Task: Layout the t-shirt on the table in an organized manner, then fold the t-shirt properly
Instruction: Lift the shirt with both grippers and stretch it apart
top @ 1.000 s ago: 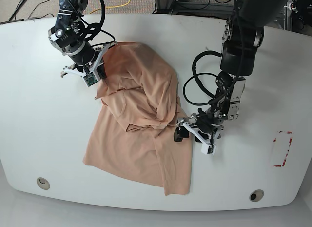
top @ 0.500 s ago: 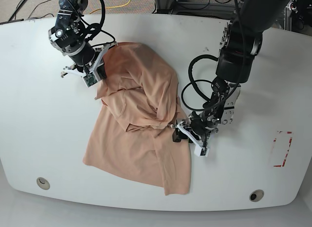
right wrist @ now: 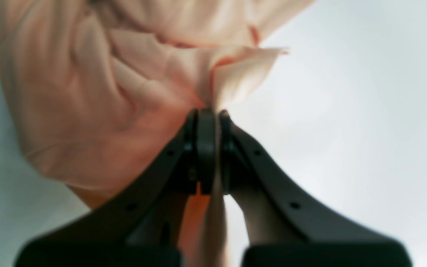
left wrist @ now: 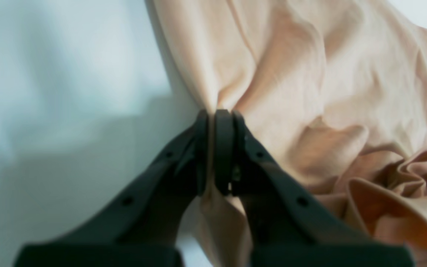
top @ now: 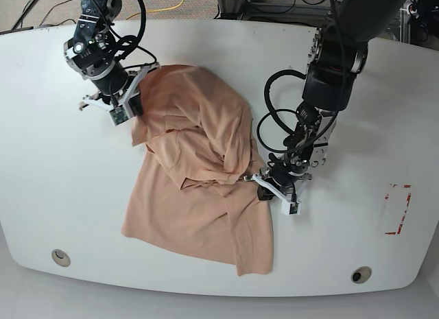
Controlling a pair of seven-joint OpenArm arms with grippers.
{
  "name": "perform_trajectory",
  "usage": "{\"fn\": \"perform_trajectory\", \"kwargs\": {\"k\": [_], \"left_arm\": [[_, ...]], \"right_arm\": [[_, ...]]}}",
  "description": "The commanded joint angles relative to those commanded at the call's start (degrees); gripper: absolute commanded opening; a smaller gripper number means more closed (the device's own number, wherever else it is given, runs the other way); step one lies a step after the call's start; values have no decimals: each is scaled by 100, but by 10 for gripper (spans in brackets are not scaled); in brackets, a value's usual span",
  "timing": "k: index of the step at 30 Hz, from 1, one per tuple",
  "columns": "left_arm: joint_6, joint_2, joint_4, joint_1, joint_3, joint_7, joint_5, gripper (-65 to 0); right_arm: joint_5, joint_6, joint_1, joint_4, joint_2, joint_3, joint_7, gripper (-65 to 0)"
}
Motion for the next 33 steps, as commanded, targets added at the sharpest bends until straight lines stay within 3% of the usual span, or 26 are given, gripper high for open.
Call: {"fn": "perform_trajectory", "kwargs": {"k": [4,11,16,20,24,33], "left_arm": [[0,-158,519,185,-264,35,-176,-650],[0,-492,1978,527,-703,703,-185,-650],[0,-571,3095,791,-1011,1116,-185,-650],[-9,-809,3868,993,-1204,1503,-185,-650],[-9,-1081,4334,1125,-1213,1503,-193,-650],[-9,-1732,5169,1178,-1213,1503,-193,-650]], "right_arm": [[9,0,237,18,9,264,-9,-650],[35,0,642,26,255,281,-35,-650],[0,-13,1090,18,273,281,-35,-650],[-9,-13,1407,18,281,281,-35,-650],[-9,-22,1644,9,308,281,-35,-650],[-9,-22,2145,-18,747,273,-35,-650]]}}
